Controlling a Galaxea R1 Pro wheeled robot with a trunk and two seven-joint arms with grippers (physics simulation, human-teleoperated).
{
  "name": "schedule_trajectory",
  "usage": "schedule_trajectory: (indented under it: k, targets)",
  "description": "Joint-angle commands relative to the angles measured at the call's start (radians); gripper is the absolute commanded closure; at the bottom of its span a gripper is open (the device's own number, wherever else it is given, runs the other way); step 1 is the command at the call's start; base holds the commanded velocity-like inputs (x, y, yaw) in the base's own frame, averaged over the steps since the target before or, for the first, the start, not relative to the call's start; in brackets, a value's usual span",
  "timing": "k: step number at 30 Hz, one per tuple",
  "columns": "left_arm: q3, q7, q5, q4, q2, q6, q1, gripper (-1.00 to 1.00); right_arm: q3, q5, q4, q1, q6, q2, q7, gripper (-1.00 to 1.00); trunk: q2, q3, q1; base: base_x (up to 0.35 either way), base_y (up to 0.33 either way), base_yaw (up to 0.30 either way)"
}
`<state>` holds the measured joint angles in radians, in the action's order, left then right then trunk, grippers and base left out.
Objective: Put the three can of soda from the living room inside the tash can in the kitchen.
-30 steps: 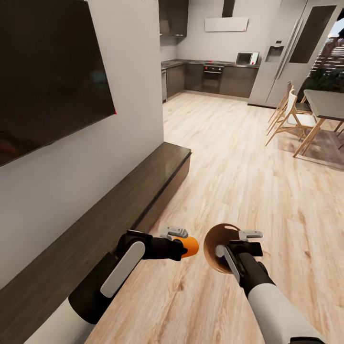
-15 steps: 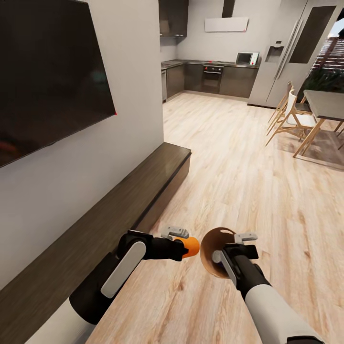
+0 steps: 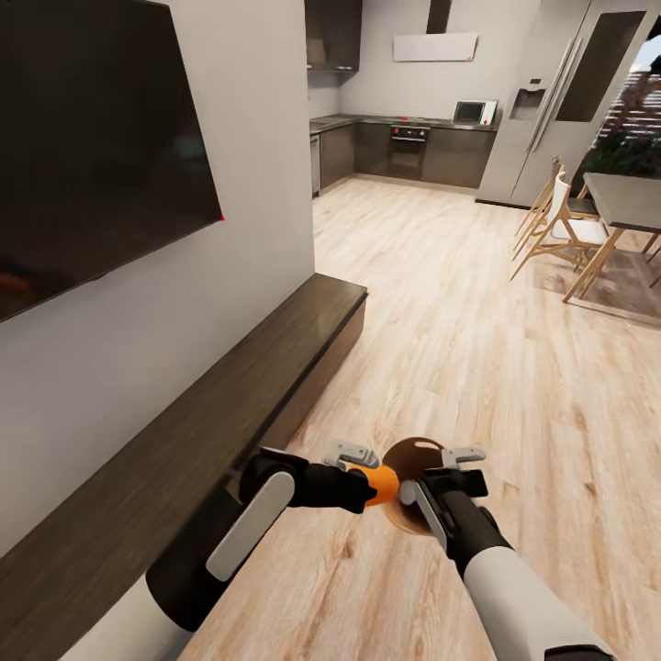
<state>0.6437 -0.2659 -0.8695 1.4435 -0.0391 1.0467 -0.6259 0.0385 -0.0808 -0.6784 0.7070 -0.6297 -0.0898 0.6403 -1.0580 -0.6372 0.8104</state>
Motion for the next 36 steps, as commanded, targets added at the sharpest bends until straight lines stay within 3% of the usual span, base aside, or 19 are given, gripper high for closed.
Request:
schedule_trajectory:
  k: [1, 14, 36]
  targets:
    - [0.006, 0.0, 0.003, -0.006, -0.005, 0.0, 0.0, 1.0, 0.011, -0.012, -0.001, 0.0, -0.004, -0.002, -0.004, 1.0, 0.0, 0.0, 0.0, 0.0, 0.0, 0.0]
    - [0.023, -0.002, 0.005, -0.04, -0.013, 0.0, 0.0, 1.0, 0.044, -0.009, -0.001, 0.0, -0.005, -0.032, -0.012, 1.0, 0.0, 0.0, 0.0, 0.0, 0.0, 0.0]
    - [0.024, -0.003, 0.01, -0.067, -0.009, 0.0, 0.0, 1.0, 0.045, -0.004, -0.001, 0.0, -0.006, -0.03, -0.032, 1.0, 0.0, 0.0, 0.0, 0.0, 0.0, 0.0]
